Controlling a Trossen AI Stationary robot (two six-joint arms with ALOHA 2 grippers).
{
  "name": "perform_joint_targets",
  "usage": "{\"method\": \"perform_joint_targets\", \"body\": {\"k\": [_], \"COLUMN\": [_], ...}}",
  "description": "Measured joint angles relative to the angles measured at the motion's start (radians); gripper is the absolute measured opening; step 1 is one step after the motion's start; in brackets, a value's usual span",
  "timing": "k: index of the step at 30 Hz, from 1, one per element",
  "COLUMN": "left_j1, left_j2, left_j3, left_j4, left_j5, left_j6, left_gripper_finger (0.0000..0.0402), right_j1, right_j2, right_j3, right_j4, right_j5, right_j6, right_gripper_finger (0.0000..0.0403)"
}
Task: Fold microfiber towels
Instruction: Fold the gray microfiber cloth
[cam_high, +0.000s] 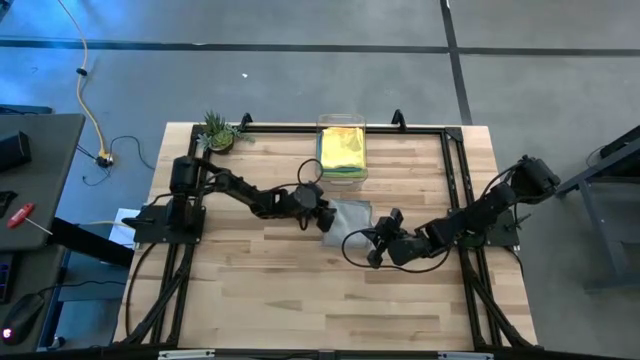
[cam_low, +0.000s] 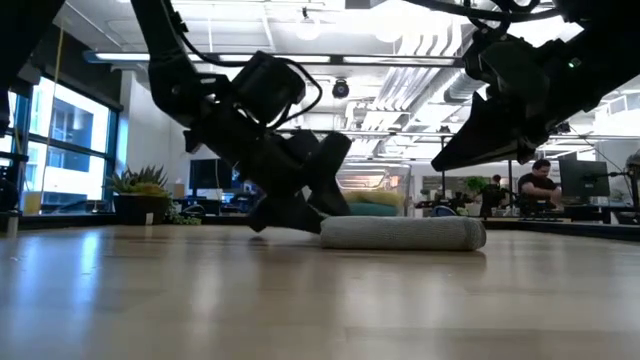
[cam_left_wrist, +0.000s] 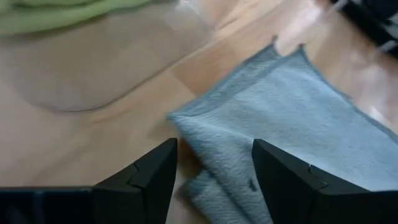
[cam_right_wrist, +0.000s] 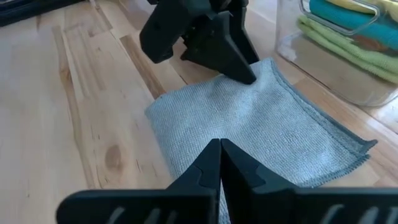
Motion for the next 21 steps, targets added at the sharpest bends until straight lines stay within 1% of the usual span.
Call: {"method": "perform_joint_targets", "body": {"k": [3,6,9,15,16,21], "left_j1": [0.0,0.0,0.0,-0.002,-0.002,-0.007], "left_j2": [0.002,0.003,0.003,0.003,0.003,0.003], "left_j3": [0.0,0.0,0.0,0.0,0.0,0.0], "left_j4": [0.015,0.028,0.049,0.133,0.145,0.166], "left_j5": [0.034,0.047,0.047,0.047,0.047,0.048], "left_j6": [0.015,0.041,0.067,0.134,0.142,0.173], "left_gripper_finger": [0.0193,0.0172,0.0132,0.0021,0.0011,0.0011], "right_j1": [0.0,0.0,0.0,0.0,0.0,0.0], "right_j2": [0.0,0.0,0.0,0.0,0.0,0.0], "right_j3": [0.0,0.0,0.0,0.0,0.0,0.0], "right_j4": [0.0,0.0,-0.001,-0.006,-0.006,-0.01], "right_j5": [0.002,0.004,0.006,0.006,0.006,0.006], "right_j6": [0.0,-0.004,-0.007,-0.008,-0.008,-0.008], "right_gripper_finger": [0.0,0.0,0.0,0.0,0.0,0.0]}}
